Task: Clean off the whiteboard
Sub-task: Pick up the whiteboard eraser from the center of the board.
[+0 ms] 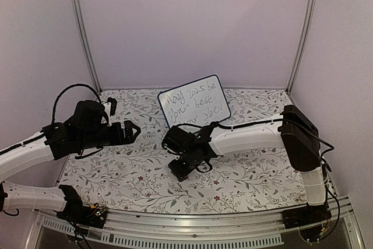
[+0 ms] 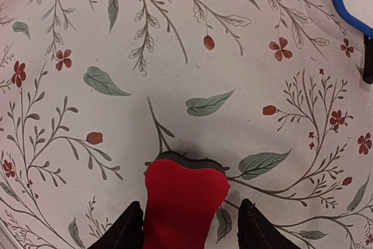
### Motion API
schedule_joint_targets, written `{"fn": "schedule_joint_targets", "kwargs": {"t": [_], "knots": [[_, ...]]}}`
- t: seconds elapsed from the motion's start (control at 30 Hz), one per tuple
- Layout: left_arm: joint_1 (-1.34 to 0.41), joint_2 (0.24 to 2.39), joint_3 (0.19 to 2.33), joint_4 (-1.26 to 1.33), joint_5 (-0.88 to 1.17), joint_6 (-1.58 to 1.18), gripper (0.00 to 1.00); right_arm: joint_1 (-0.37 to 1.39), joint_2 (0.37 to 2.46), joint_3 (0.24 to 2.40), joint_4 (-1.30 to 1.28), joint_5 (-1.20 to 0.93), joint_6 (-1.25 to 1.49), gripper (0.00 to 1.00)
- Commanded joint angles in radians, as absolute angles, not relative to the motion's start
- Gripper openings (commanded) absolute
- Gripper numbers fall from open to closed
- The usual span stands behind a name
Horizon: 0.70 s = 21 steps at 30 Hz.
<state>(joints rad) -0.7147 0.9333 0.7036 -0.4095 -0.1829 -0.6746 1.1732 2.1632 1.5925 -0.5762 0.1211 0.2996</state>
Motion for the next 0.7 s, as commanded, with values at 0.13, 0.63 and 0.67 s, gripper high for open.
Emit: {"fn": "schedule_joint_targets", "kwargs": {"t": [0.13,0.63,0.67], "knots": [[-0.7,0.927,0.67,-0.374,-0.178,-0.673,1.0,1.193,2.199,1.637,-0.609,0.135,0.31,0.47],[-0.7,0.916,0.658,-0.375,-0.192,-0.671,1.0,1.202,2.205,1.655,-0.628,0.13,0.315,0.47],[-0.7,0.916,0.656,-0.374,-0.192,-0.67,1.0,1.202,2.204,1.655,-0.628,0.133,0.316,0.46]]}}
